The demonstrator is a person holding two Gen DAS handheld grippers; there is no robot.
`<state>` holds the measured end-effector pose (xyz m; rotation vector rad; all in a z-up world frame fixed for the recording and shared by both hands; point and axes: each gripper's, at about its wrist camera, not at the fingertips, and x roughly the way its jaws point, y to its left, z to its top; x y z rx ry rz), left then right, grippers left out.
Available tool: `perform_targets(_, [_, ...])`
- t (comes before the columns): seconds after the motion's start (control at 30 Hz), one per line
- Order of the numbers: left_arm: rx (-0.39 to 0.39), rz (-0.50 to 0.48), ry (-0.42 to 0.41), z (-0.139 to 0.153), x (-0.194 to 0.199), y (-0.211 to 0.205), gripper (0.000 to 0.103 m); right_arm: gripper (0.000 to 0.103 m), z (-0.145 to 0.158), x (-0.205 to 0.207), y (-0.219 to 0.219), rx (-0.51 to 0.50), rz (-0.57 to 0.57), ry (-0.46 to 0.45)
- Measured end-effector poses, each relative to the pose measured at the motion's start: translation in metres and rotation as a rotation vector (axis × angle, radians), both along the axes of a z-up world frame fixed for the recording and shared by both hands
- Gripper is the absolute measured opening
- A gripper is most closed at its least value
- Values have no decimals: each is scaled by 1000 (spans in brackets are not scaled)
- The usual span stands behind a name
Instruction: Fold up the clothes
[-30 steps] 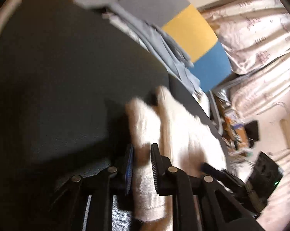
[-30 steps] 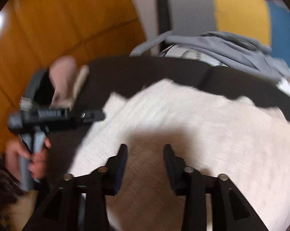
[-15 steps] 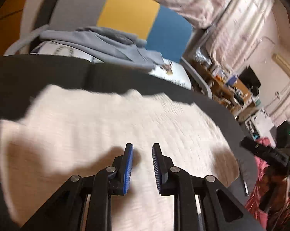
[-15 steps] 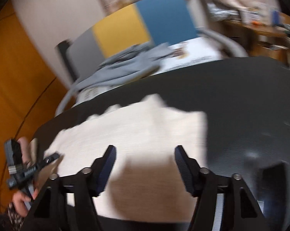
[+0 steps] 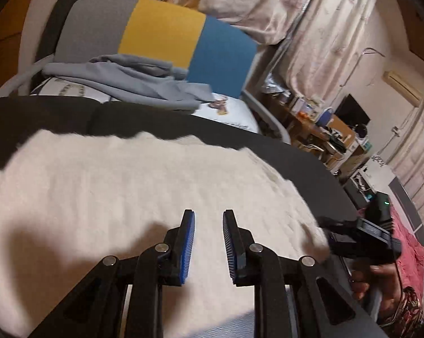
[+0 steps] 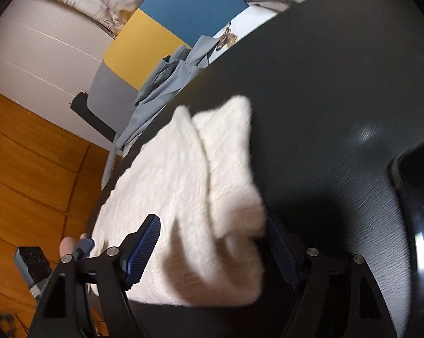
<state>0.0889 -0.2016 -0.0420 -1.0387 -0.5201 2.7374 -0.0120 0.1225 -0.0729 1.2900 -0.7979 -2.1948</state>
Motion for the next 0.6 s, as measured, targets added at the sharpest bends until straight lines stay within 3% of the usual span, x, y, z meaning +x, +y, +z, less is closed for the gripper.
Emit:
perform_targets(0.17, [-74, -23, -18, -16, 0, 25, 20, 76, -3, 3, -14, 33, 4, 26])
perform_targets(0.3, [-110, -12, -58, -41, 3, 30, 20, 35, -7, 1, -23, 64, 19, 25])
perform_targets(0.43, [-83, 10, -82, -43, -2, 27, 19, 27, -7, -3, -28, 53, 40, 10])
perform_targets(0.6, [-111, 16, -83, -41, 3, 33, 19, 23, 5, -4, -25, 4, 20, 3])
